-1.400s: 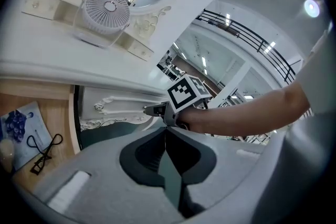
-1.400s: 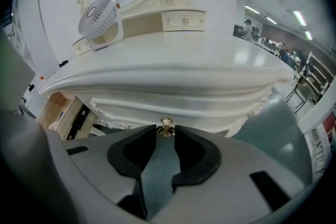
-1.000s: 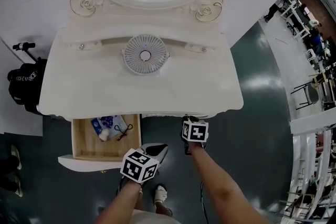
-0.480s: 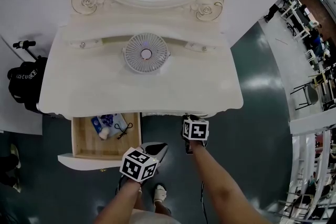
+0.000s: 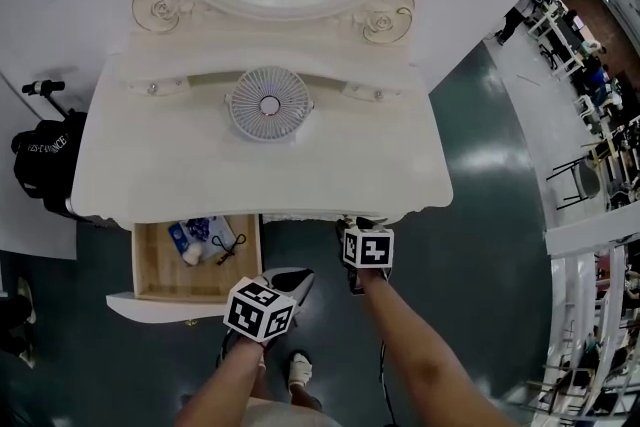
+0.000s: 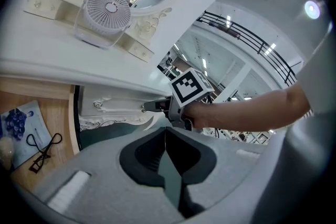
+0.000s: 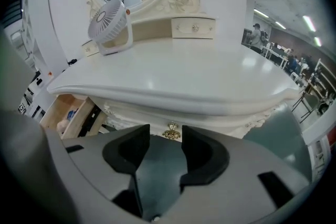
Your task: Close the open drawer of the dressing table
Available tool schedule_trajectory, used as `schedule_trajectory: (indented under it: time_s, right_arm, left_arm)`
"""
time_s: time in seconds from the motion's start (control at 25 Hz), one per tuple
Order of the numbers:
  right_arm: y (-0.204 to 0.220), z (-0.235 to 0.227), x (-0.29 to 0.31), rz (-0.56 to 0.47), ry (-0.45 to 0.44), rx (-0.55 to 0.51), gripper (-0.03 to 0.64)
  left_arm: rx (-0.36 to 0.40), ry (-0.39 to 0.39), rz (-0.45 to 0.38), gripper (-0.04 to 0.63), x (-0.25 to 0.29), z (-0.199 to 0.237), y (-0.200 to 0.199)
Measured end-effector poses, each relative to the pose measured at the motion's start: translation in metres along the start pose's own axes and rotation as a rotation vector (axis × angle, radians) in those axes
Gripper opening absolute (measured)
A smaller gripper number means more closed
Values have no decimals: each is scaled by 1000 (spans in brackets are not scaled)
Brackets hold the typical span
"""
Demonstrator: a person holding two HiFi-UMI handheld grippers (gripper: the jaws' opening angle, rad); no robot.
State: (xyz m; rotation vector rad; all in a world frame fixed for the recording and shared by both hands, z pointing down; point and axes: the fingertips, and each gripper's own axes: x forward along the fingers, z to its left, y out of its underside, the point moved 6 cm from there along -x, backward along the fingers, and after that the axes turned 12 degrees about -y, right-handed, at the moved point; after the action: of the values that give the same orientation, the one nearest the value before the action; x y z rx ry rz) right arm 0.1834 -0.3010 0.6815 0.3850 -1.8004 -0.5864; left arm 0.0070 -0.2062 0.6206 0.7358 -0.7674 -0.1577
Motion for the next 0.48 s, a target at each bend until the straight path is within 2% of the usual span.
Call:
schedule_trajectory:
  time_s: [0.24,0.48]
  right_arm:
    - [4,9,-18,-46,-68,-2,190]
    - [8,20,-48,-94,-116,-41,154]
  left_arm:
    - [9,-12,-8,11,0,-3,-5]
    - [34,-23,-15,9,-8,-12,-9]
